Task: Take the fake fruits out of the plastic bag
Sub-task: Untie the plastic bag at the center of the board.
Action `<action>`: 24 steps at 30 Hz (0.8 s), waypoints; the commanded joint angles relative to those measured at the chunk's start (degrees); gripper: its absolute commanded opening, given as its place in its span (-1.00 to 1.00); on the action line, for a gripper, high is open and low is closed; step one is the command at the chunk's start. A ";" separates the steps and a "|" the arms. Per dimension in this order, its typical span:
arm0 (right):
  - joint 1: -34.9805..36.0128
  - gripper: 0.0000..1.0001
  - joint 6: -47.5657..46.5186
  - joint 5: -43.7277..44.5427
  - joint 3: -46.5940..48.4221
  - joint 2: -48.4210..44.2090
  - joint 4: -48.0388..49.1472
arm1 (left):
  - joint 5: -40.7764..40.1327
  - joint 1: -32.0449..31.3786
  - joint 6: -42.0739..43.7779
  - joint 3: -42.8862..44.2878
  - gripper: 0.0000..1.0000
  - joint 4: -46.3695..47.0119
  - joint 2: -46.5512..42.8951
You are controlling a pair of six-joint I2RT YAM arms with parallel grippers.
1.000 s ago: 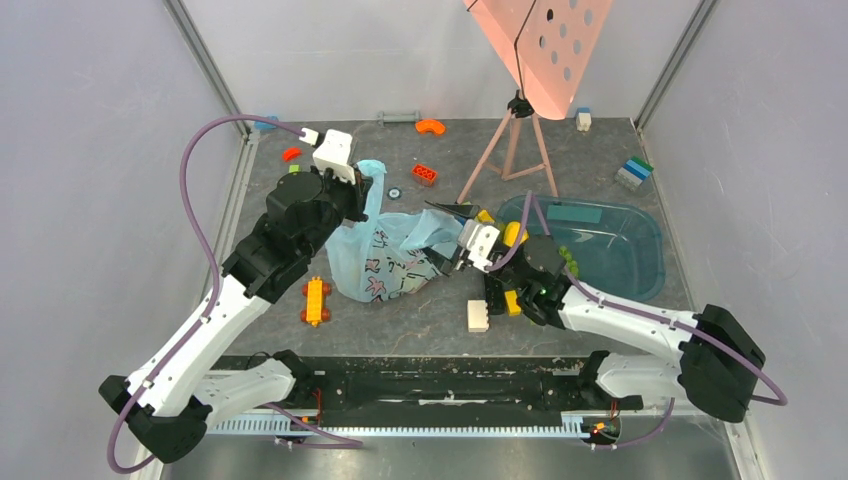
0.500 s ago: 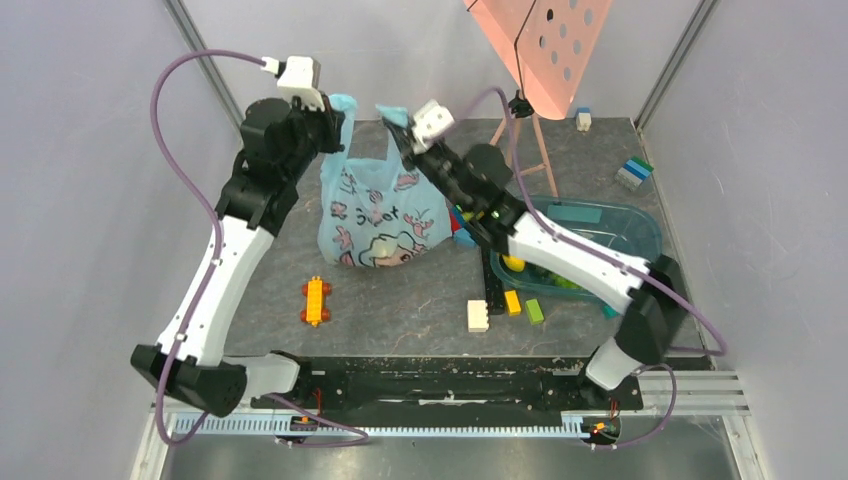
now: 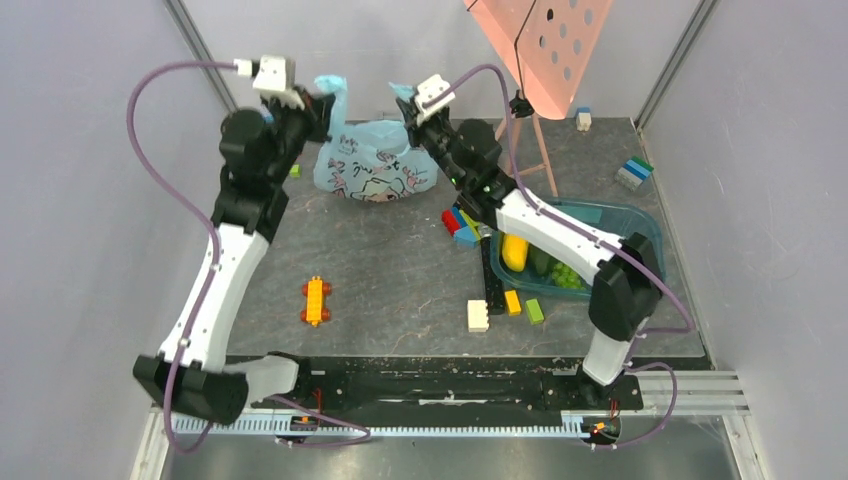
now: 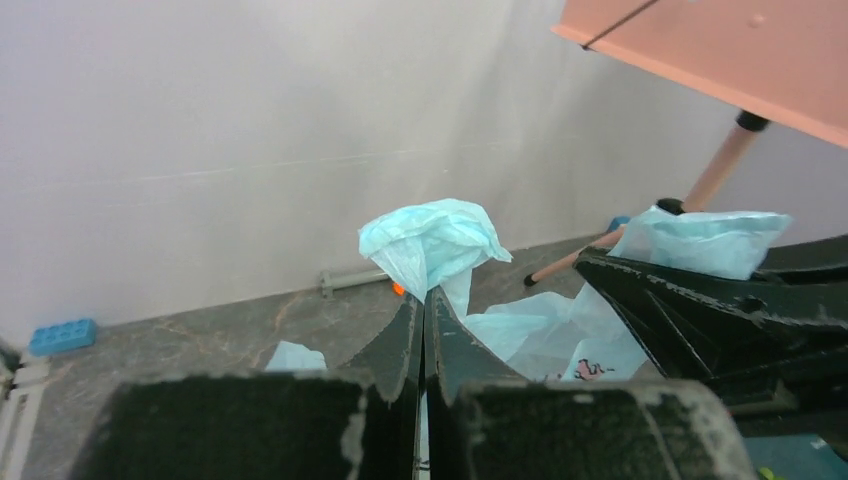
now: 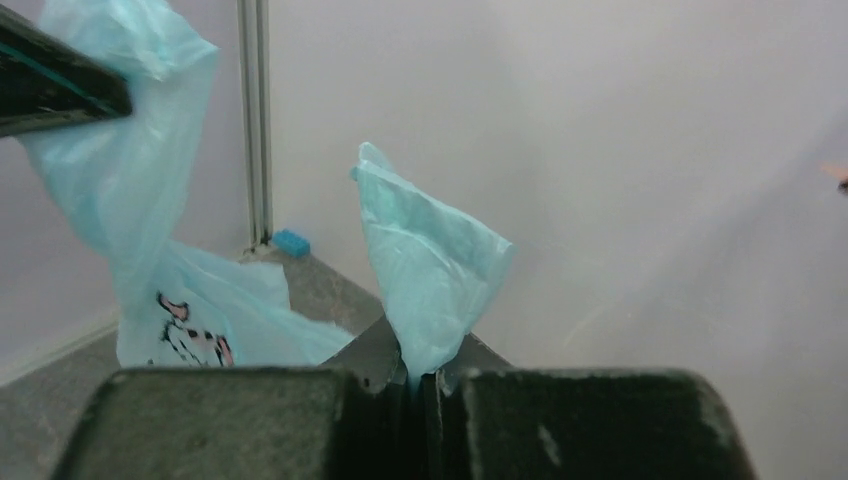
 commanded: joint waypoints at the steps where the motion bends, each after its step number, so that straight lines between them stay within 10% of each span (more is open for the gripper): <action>1: 0.31 -0.84 3.82 -0.97 -14.81 -9.57 5.53 | 5.92 0.01 -4.97 -18.78 -0.96 21.28 -12.86; 11: 0.31 0.32 11.35 -1.44 -43.18 -28.37 7.51 | 23.84 -0.14 -8.69 -47.66 -0.96 30.04 -34.35; 24: 0.93 0.53 18.21 -21.90 -32.07 -39.33 -14.36 | 27.43 -0.14 -5.23 -55.17 -0.96 21.15 -49.71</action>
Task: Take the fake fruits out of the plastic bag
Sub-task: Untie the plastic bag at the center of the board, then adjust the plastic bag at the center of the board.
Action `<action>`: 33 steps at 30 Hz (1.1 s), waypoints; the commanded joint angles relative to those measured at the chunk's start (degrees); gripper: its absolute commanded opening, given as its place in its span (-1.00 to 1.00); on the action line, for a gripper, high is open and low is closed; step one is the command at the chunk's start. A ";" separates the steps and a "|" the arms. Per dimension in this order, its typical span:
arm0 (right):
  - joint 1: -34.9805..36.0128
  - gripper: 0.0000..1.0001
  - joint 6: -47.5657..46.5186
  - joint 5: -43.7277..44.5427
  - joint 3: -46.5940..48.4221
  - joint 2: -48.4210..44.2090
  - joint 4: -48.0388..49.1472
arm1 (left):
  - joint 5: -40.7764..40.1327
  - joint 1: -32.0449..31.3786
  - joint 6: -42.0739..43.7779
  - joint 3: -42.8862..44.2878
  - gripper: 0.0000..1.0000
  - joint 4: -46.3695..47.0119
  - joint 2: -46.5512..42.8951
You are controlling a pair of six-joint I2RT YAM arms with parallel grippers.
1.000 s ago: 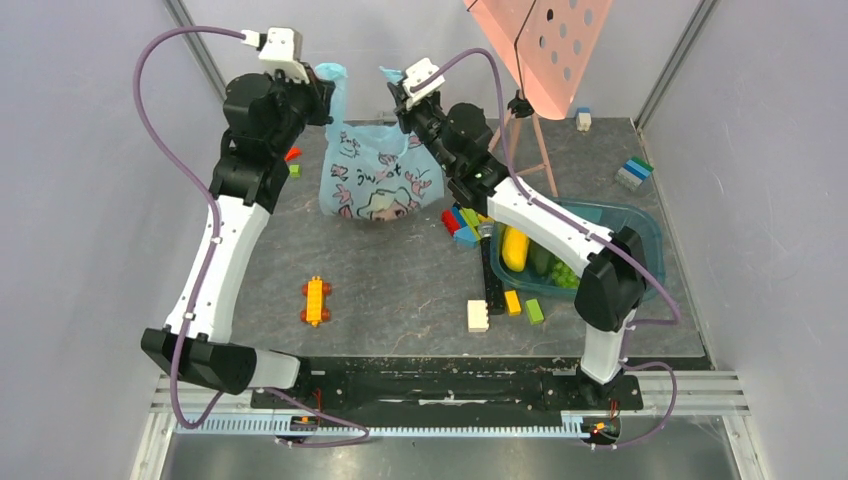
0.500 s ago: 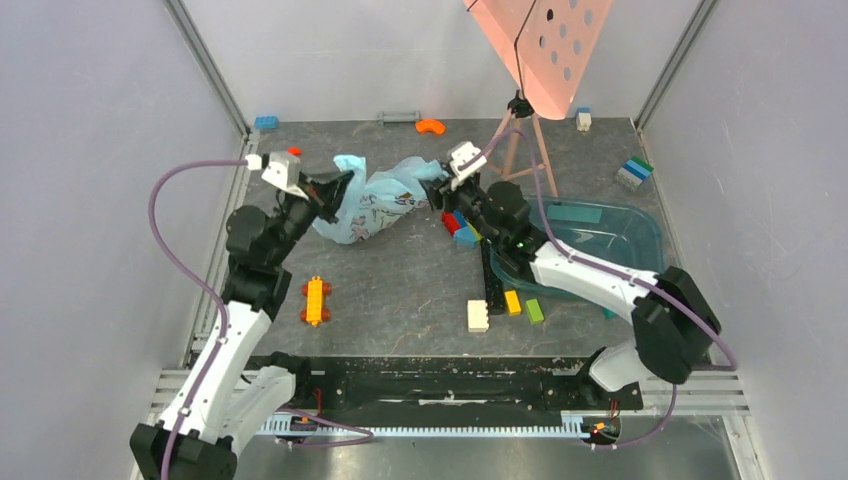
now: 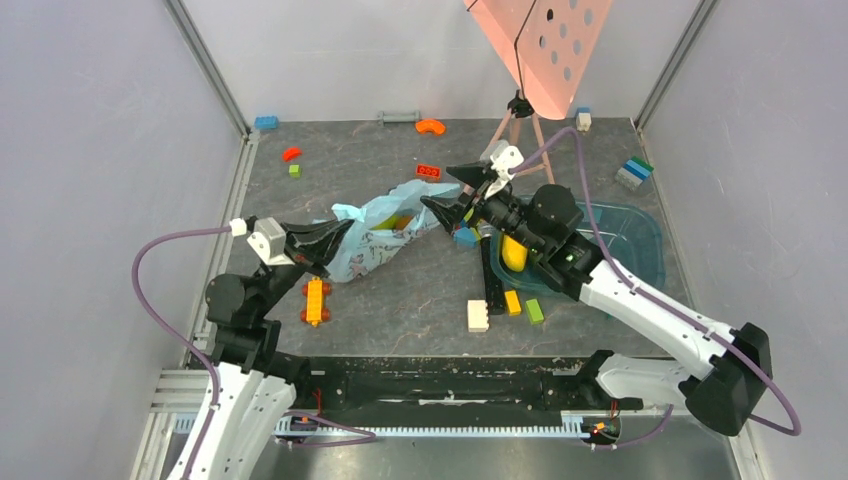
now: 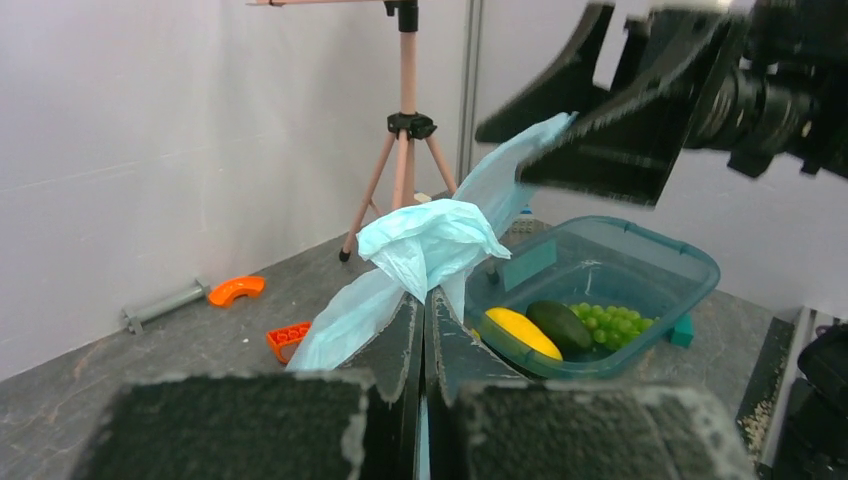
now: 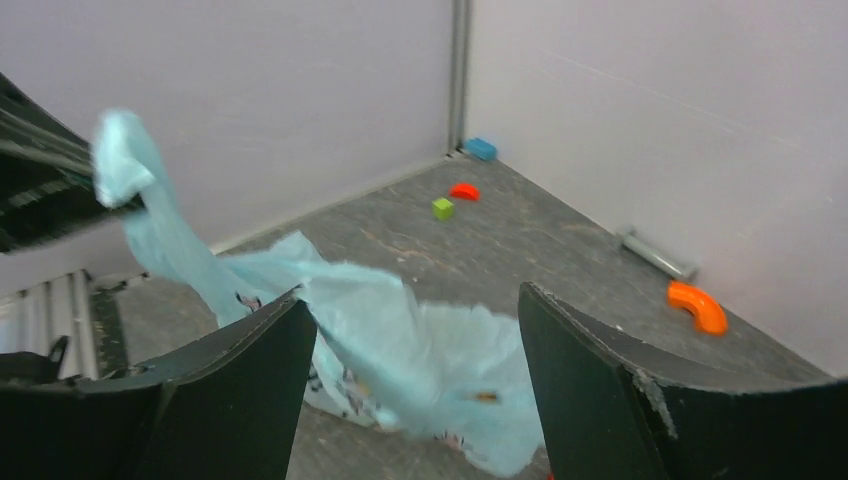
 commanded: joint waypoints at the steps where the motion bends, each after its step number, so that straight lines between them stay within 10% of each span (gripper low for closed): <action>1: 0.53 0.52 4.32 -7.87 9.70 -1.28 -7.86 | 2.24 -0.12 1.90 -1.49 -0.96 -3.12 -2.63; 10: 1.54 0.46 11.30 -12.30 21.42 3.69 -14.05 | 2.09 -0.12 1.81 -4.29 -0.96 -5.34 -7.51; 24: 11.40 -0.98 9.85 -3.36 27.59 19.62 -30.79 | 2.42 -0.12 3.98 -4.89 -0.96 -7.84 -11.00; 33: 11.74 -1.00 11.10 -0.37 25.76 23.56 -33.36 | 3.77 -0.12 5.69 -5.05 -0.96 -8.97 -11.67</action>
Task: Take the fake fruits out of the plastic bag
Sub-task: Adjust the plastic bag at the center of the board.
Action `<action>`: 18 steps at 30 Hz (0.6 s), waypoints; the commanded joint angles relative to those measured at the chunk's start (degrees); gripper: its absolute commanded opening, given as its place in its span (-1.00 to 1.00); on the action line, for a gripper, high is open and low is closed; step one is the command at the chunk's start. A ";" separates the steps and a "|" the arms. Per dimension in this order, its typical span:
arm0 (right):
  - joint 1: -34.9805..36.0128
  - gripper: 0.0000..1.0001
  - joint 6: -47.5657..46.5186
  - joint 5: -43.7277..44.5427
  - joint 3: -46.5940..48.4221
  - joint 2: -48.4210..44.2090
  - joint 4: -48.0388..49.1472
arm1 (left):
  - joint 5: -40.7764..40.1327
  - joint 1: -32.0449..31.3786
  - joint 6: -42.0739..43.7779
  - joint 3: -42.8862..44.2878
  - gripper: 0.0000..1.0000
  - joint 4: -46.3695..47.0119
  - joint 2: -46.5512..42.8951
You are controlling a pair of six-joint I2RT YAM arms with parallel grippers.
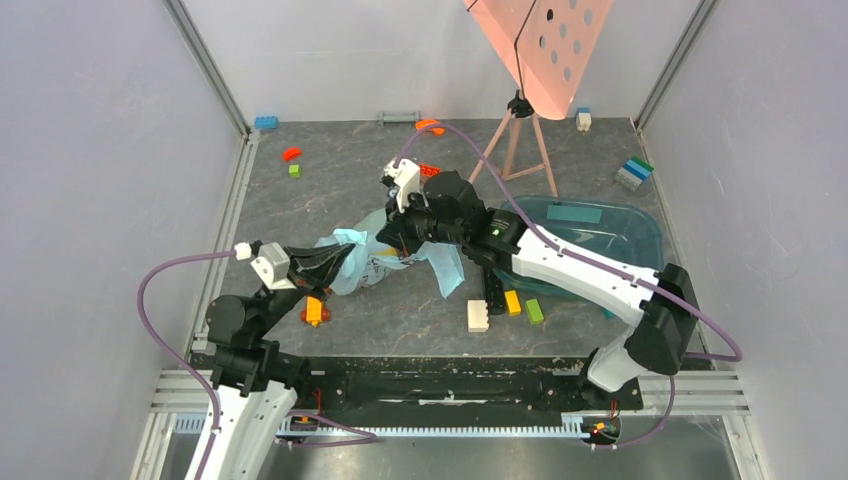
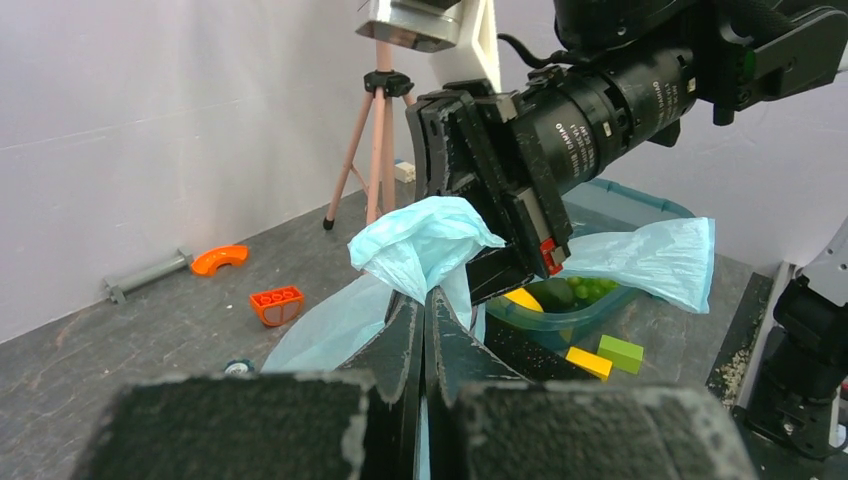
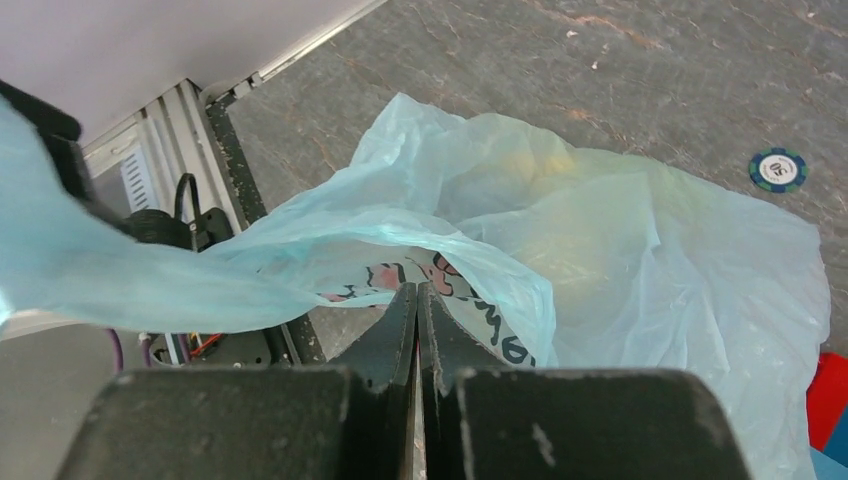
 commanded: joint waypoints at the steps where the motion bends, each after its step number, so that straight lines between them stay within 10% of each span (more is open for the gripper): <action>1: 0.18 -1.00 0.66 2.63 0.58 1.42 -1.17 | 1.97 -0.04 4.19 -0.18 -0.96 -0.34 -0.61; 18: 0.13 -1.00 0.78 5.53 2.60 9.55 -4.16 | 3.68 -0.04 5.35 -0.36 -0.96 -0.32 -0.63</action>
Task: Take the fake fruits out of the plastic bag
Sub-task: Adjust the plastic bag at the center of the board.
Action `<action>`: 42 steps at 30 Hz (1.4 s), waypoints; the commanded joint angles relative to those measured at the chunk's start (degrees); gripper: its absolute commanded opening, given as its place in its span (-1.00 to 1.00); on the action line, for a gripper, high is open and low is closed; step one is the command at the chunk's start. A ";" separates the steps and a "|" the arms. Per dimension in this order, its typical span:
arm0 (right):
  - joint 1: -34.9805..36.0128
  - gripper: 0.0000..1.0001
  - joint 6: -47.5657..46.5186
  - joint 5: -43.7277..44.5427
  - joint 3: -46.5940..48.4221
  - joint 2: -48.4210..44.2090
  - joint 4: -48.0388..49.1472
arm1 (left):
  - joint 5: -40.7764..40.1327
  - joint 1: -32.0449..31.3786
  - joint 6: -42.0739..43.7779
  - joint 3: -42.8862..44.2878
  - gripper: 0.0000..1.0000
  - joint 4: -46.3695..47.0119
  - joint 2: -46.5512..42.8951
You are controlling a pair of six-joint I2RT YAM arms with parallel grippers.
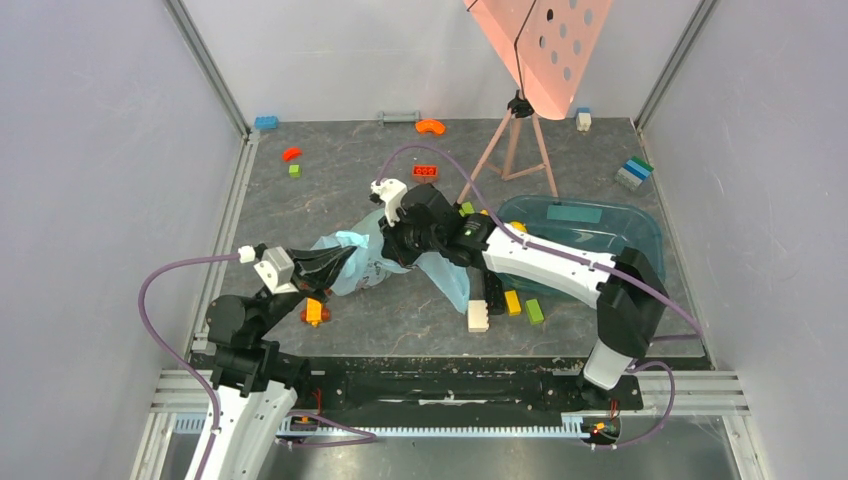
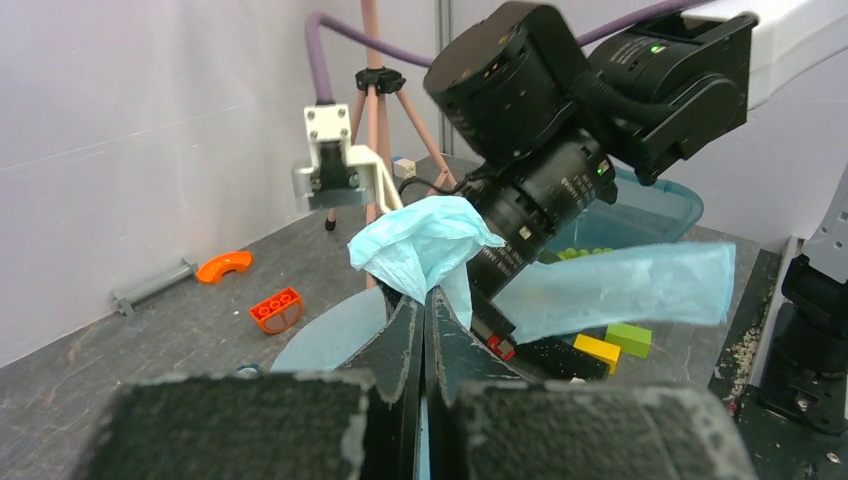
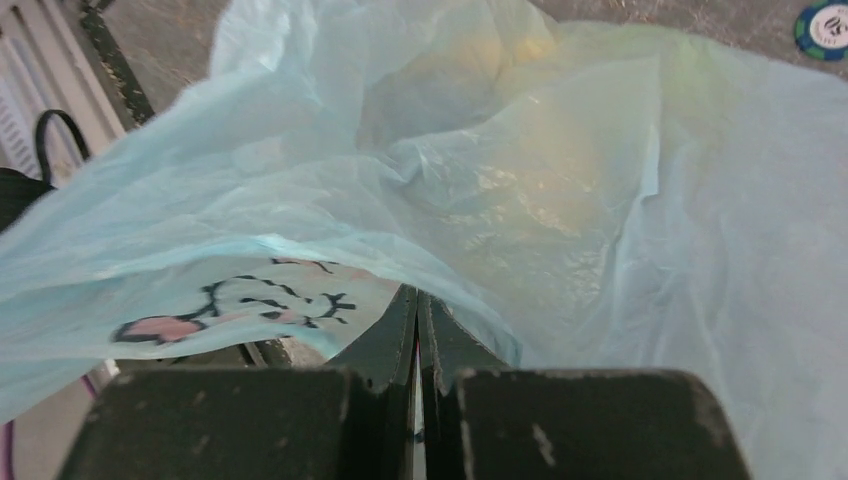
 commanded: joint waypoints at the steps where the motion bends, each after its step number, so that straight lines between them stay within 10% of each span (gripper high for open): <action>1: 0.09 -1.00 0.30 3.21 2.56 1.62 0.02 | 1.62 -0.05 2.36 -0.32 -0.96 0.12 -0.42; 19: 0.09 -0.60 -3.32 26.79 7.81 2.79 10.98 | 3.51 -0.04 1.75 -1.23 -0.96 0.94 -1.19; 27: 0.05 -0.14 -9.59 33.91 12.83 3.22 6.60 | 2.73 -0.04 4.45 -0.75 -0.96 -2.93 -2.52; 42: -0.35 0.01 -24.36 39.55 21.30 0.90 -2.76 | 1.15 -0.04 7.15 -0.83 -0.96 -6.16 -3.79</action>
